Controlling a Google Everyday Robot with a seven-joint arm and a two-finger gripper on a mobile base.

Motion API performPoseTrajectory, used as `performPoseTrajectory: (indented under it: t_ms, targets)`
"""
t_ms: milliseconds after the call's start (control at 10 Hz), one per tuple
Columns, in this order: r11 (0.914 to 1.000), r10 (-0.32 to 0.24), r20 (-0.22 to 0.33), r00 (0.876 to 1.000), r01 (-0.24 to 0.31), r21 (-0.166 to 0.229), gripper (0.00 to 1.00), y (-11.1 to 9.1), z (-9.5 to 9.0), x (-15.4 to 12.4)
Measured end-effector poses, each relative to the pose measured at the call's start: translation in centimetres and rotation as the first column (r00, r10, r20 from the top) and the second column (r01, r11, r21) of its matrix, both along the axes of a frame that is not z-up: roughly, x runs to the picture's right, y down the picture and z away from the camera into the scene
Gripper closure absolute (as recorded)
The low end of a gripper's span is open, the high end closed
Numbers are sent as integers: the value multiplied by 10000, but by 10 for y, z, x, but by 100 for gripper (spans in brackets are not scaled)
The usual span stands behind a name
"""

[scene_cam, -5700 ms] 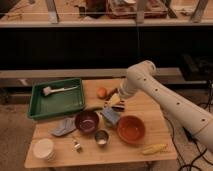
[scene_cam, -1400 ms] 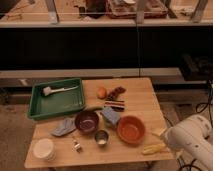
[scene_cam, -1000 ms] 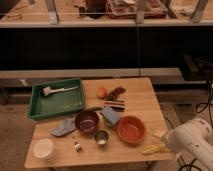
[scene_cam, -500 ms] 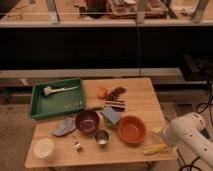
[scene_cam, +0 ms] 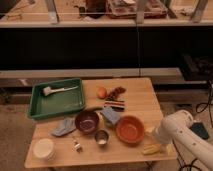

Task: Place banana in tray

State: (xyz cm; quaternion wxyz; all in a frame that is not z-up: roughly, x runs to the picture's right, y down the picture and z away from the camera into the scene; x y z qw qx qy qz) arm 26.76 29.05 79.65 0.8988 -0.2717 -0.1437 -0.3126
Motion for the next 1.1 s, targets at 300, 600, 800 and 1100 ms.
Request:
performPoseTrajectory:
  t_ms: [300,600,800,1100]
  targets:
    - [9997,-232,-121,9997,233,125,20,3,-3,-15]
    - [9997,-204,-174,9996,207,151,34,3,-6,-14]
    - [9997,-209,-176,9996,211,154,53,2,-6,-14]
    - [9996,-225,-170,9996,228,150,82,-1,-12,-14]
